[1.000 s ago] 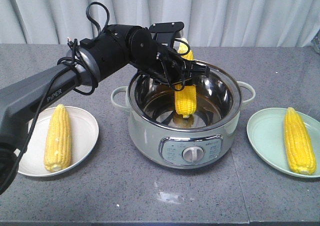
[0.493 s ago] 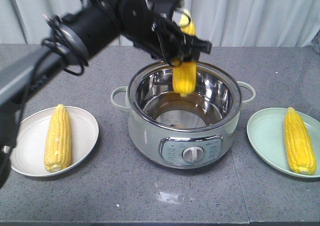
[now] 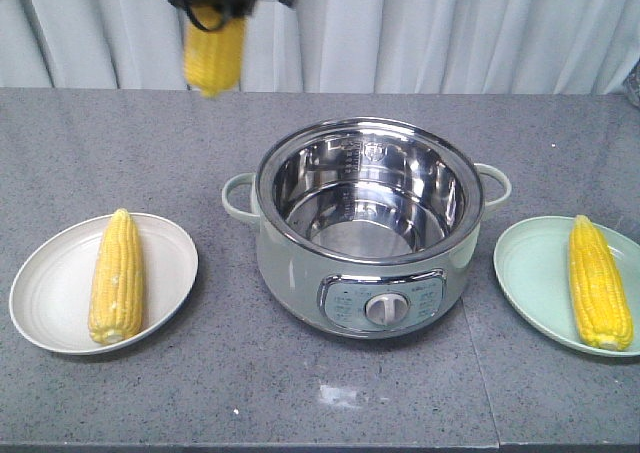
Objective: Distribute corn equally
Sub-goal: 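Lift the corn cob out of the pot with the left gripper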
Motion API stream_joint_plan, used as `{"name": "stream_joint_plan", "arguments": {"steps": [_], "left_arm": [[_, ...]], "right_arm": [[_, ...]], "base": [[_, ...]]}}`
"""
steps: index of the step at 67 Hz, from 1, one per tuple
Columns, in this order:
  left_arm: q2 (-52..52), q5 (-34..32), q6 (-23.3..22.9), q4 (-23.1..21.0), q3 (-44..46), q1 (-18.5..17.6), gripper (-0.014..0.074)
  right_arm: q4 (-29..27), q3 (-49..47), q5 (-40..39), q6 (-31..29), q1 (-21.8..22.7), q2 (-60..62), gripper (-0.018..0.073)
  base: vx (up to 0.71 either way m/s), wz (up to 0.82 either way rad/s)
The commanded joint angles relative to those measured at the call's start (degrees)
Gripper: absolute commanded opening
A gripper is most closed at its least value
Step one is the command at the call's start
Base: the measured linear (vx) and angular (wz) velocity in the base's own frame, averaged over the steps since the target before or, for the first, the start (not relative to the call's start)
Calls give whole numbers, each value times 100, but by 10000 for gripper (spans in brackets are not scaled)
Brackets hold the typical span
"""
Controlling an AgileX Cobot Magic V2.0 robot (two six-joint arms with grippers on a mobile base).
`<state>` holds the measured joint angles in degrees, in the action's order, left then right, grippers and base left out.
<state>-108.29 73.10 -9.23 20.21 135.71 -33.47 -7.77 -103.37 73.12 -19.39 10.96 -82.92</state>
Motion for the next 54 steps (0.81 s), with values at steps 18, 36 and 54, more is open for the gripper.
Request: {"name": "stream_joint_plan", "arguments": {"steps": [18,36,54], "left_arm": [[954,-184,-353,950,144,429,141],[1403,-184,-213,649,-632,1075,143],[1768,-184,-403,359,-1617,1490,146]], "right_arm": [[-41,-137,-2,-57,27,187,5],[-41,-137,-2,-57,27,187,5],[-41,-137,-2,-57,27,187,5]], "base": [[0,0],[0,0],[0,0]]}}
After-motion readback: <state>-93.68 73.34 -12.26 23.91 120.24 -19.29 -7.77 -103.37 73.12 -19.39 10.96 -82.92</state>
